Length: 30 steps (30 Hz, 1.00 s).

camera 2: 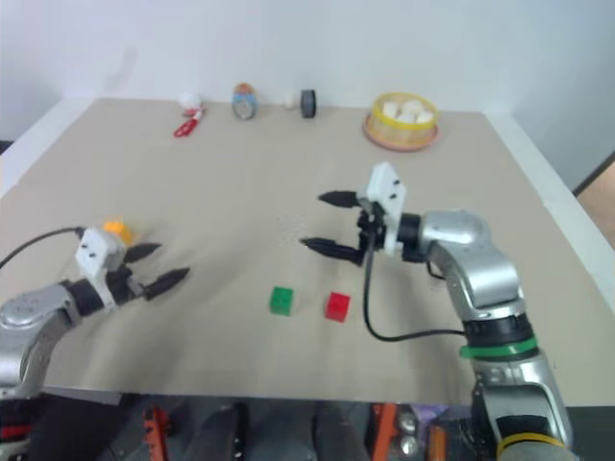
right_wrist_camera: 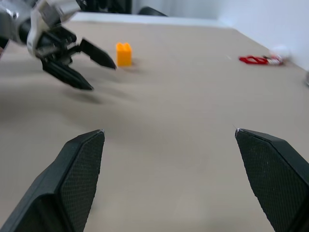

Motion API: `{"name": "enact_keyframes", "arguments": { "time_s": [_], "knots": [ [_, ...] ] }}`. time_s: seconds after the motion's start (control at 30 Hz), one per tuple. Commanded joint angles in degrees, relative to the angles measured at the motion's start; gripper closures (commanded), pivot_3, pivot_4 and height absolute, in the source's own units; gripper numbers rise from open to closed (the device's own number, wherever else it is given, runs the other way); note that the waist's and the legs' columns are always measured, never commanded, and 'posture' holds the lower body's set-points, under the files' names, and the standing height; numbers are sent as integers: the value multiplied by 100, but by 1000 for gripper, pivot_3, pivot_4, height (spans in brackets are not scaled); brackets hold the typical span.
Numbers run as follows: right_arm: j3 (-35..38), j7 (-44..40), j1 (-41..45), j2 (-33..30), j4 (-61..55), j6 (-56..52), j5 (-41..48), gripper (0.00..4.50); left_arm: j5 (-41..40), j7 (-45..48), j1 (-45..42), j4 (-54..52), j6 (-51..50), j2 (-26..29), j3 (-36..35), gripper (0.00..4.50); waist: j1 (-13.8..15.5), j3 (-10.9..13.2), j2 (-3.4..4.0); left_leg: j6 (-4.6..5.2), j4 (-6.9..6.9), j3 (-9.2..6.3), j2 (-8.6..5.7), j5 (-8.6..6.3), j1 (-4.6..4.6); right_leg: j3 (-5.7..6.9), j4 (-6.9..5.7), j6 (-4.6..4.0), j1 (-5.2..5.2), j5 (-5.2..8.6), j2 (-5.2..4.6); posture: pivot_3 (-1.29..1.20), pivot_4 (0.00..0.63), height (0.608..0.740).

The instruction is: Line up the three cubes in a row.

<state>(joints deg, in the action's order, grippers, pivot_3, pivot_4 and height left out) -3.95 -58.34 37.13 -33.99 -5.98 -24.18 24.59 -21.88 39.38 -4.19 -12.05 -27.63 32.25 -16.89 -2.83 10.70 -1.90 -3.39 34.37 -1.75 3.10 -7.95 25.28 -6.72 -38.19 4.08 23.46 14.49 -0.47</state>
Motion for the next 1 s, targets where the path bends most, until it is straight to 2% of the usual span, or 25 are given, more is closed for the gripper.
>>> {"name": "enact_keyframes", "arguments": {
  "time_s": [0.03, 0.23, 0.33, 0.6, 1.0],
  "knots": [
    [-16, -13, 112, 105, -338, 16, 104, 0, 14, -1180, 386, -683, -590, -395, -521, 46, 2, -1, -2, 0, 0, -4, 0, 0, 0, 2, 0, 0, -1, 0, 2, 0, 150, 740],
    [-184, -134, 38, 242, -406, -5, 93, 0, 343, -2606, 615, -1088, -990, -1065, -768, 46, 11, -3, -6, -4, 9, -6, 0, 5, -4, 6, 1, -23, -12, 4, 2, 0, 150, 740],
    [-228, -88, 220, 378, -281, -2, 76, 0, 514, -3102, 585, -1021, -1074, -1209, -874, 46, 3, -4, -8, -5, 15, -3, 0, 7, -11, 4, 2, -27, -12, -11, 1, 0, 150, 740],
    [-214, -135, 324, 424, -154, 78, 4, 0, 579, -3347, 77, -309, -993, -962, -994, 46, 3, -6, -11, -4, 14, -5, 1, 11, -14, 7, 2, -37, -5, -24, 5, 0, 150, 740],
    [-104, -38, 308, 396, -258, 20, 53, 0, 839, -2683, -1202, 1473, -292, -504, -285, 46, 32, -6, -12, -8, 8, -7, -1, 16, -10, 16, 4, -34, -11, -23, 0, 0, 150, 740]
  ]
}}
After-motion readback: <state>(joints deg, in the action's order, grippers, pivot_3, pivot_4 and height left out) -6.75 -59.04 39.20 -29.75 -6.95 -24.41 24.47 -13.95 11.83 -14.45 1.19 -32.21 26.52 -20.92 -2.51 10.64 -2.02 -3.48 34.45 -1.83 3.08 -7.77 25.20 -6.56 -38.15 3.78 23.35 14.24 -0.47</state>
